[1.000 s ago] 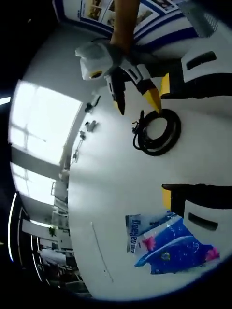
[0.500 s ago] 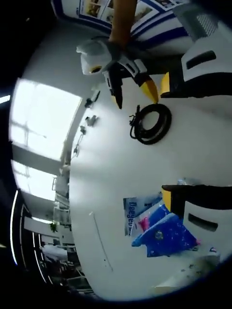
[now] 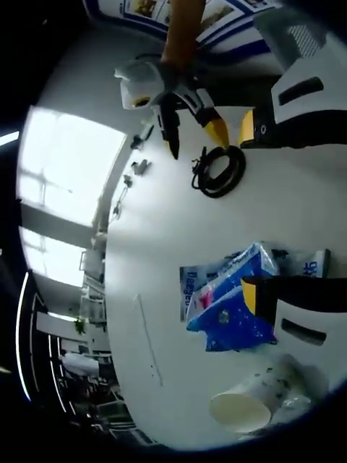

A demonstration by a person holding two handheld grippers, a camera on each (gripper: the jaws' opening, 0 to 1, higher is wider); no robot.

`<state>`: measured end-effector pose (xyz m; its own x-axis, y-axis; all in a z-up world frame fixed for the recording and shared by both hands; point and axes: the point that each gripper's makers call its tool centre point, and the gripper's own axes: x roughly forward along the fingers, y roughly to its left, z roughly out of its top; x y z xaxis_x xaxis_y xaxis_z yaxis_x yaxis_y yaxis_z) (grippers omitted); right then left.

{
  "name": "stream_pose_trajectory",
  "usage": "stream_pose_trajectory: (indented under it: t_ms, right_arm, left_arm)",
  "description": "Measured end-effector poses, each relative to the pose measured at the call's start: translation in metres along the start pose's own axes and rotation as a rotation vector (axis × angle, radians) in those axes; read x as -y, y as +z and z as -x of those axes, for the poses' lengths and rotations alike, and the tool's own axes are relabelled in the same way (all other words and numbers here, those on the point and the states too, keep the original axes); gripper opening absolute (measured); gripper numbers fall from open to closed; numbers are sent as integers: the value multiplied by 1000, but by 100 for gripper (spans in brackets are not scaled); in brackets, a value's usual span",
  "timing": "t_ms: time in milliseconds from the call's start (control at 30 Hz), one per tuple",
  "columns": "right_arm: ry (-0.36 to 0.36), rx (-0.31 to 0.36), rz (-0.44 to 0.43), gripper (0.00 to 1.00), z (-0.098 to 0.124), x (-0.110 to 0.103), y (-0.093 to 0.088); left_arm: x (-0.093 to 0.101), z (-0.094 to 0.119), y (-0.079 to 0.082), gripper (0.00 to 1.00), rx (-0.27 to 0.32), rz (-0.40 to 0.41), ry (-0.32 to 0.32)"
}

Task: Arrange the tabletop items into an orderly group along one side of the table until the central work area is clear of visible clutter.

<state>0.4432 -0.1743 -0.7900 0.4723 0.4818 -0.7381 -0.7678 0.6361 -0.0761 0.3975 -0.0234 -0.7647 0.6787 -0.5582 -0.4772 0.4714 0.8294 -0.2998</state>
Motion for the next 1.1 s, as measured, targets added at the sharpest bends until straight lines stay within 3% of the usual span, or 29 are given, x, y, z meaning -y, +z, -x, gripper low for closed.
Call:
stream_pose_trajectory:
  t_ms: [467,800,1100]
  right_arm:
    - [20,26,36,81,-5,-11,23]
    - [54,47,81,74,-14,-25,44]
    - [144,78,130,69,-28,-61,64]
  left_arm:
    - [5,4,4,65,27,12,-4]
    - [-17,22,2,60,36,29,44]
    - [-34,37,-2,59,50,58,92]
